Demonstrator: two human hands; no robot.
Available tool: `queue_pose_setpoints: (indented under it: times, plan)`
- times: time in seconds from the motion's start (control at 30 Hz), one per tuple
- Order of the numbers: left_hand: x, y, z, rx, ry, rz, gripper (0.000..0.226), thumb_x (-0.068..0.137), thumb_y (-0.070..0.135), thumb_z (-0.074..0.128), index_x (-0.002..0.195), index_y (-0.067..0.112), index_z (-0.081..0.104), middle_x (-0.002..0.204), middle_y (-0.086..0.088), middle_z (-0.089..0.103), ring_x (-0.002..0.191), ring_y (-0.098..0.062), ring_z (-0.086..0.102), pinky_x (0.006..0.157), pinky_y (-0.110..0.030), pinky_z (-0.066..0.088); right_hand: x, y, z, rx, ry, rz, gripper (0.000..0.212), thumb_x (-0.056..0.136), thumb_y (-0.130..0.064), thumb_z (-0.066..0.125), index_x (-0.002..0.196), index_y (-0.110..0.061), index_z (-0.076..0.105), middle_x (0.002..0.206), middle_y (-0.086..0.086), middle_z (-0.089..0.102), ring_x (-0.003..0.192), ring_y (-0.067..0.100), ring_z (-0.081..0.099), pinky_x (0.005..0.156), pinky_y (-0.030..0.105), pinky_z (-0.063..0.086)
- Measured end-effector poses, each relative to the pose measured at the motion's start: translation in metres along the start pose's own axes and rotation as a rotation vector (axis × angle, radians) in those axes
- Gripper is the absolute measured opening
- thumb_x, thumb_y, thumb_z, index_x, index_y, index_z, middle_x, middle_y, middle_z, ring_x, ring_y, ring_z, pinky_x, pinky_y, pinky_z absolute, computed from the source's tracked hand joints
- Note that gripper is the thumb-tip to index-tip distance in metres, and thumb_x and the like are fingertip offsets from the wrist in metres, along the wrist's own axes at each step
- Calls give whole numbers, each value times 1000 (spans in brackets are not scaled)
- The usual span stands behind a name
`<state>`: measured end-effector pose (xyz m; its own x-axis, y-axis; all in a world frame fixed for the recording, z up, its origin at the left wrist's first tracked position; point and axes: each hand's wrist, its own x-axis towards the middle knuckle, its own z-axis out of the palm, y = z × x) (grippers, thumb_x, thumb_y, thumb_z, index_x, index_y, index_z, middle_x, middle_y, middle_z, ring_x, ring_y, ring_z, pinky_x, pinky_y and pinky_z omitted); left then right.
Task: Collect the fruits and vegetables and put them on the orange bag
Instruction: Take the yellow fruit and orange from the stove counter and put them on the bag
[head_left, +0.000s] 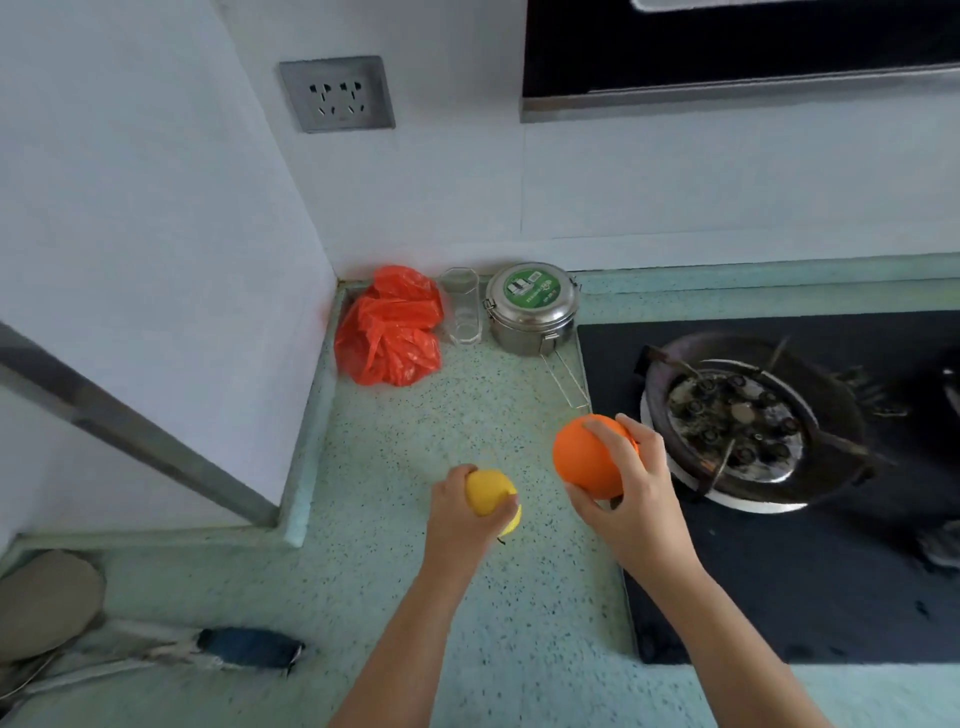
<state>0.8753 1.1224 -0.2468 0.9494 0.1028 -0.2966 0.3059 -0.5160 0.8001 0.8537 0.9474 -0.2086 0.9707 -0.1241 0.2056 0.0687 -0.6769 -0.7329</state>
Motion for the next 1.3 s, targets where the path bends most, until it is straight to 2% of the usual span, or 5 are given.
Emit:
queue_pose_setpoints:
  times: [0.27,0.4,0.63,0.9,1.3]
  plan:
    - [-66,13,-36,-38,-208,231,59,77,40,70,126,26,40,115,2,41,84,-1,48,51,0,38,-81,-37,-36,-27,175,80,66,70,-17,77,125,-32,45,132,-5,30,109,16,37,80,26,36]
    - [-92,16,-40,-92,-328,306,69,71,50,72,126,29,36,114,6,45,90,-2,52,56,-9,43,-122,-46,-45,-70,264,140,70,69,-15,78,120,-42,38,133,-4,32,106,13,36,76,22,36]
    - [-129,15,-26,-144,-483,295,52,69,47,68,110,30,41,94,18,49,80,2,52,54,-5,42,-182,-50,-70,-145,357,217,69,66,-10,80,119,-34,42,134,10,36,108,17,37,79,28,35]
    - [-173,48,26,-101,-721,448,70,54,73,64,109,33,45,96,14,55,80,0,56,55,-7,43,-245,-35,-121,-169,599,322,63,66,-8,80,119,-25,51,125,7,43,104,2,37,78,4,31]
    - [-304,122,188,-30,-1037,601,68,46,71,62,102,36,47,98,12,58,77,5,59,58,-10,45,-367,36,-248,-144,919,499,71,66,-10,79,117,-45,43,128,-3,38,108,7,40,82,29,42]
